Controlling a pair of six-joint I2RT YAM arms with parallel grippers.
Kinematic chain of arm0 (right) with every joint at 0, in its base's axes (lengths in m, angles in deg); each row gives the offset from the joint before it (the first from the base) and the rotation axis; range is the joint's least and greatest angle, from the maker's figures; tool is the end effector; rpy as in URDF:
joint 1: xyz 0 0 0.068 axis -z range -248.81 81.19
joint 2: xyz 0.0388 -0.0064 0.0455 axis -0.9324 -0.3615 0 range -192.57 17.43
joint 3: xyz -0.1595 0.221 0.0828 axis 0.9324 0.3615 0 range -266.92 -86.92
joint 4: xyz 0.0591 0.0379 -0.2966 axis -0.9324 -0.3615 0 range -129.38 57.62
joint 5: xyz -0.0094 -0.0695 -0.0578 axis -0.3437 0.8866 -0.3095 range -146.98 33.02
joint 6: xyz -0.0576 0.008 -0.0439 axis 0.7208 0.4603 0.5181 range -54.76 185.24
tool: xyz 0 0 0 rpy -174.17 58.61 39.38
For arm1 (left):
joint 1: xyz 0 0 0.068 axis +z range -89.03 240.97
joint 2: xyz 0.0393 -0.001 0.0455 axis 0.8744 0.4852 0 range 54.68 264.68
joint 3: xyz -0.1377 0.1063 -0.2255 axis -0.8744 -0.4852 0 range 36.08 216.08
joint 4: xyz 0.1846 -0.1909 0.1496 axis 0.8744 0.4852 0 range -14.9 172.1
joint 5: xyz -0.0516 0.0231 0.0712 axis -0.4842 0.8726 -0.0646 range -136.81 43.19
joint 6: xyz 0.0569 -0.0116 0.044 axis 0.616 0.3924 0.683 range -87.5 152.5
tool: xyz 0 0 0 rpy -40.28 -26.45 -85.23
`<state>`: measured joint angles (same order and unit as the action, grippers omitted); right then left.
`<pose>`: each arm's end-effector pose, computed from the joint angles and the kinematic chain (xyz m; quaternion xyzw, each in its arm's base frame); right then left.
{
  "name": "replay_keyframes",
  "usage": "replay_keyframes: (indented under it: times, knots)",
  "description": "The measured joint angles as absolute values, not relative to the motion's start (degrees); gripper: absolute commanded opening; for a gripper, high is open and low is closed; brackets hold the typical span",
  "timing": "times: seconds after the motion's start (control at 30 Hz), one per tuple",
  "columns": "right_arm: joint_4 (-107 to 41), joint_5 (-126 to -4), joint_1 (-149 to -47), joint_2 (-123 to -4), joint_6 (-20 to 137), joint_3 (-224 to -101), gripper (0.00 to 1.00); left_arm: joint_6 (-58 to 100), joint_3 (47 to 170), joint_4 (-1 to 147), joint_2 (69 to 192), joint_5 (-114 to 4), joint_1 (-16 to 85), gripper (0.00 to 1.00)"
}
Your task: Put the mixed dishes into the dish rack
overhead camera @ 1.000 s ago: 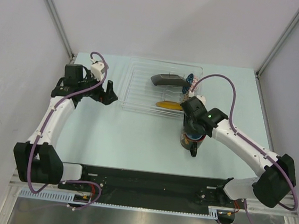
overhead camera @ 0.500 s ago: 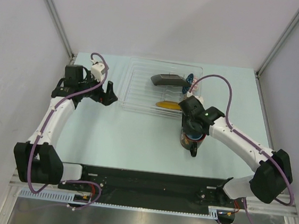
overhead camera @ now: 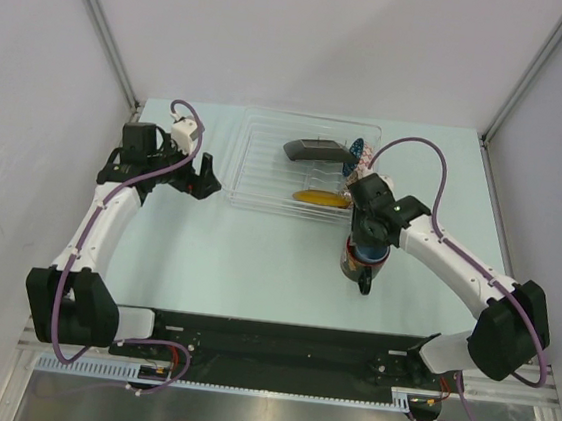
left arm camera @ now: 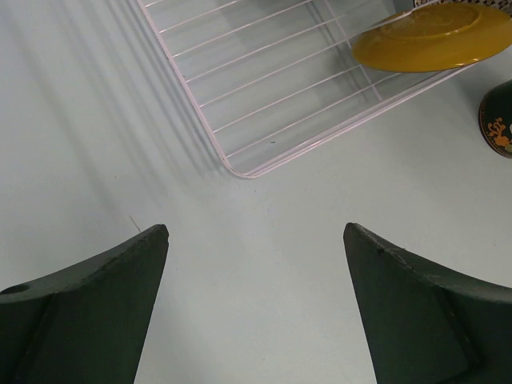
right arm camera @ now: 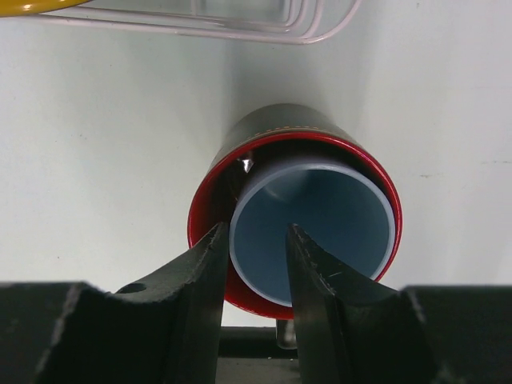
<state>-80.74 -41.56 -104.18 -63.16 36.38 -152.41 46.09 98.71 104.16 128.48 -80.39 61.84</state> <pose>0.2787 0.1780 0.2499 -0.0240 0.9647 0.0103 0.2621 0.3352 -0.0285 0.3011 0.2170 0.8497 -0.2093 0.4326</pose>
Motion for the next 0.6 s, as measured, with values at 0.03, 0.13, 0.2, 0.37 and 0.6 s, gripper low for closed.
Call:
replay_keyframes:
  times: [0.03,0.13,0.2,0.37,0.6]
  knots:
    - [-80.72,-41.54,-103.92,-63.16,36.53,-152.41,0.39,46.09,98.68,104.16,128.48,-80.39,61.84,0.96]
    - [-80.74,-41.56,-103.66,-63.21,36.83,-152.41,0.38,46.09,98.64,104.11,128.48,-80.39,61.84,0.96]
    - [-80.67,-41.63,-103.64,-63.30,36.86,-152.41,0.37,46.09,98.64,104.09,128.48,-80.39,61.84,0.96]
    - [-80.43,-42.00,-103.66,-64.43,37.01,-152.41,0.36,46.11,98.64,104.07,128.48,-80.39,61.84,0.96]
    - [-80.67,-41.26,-105.37,-67.95,37.93,-151.95,0.31,46.57,98.23,103.92,127.58,-80.39,61.84,0.96]
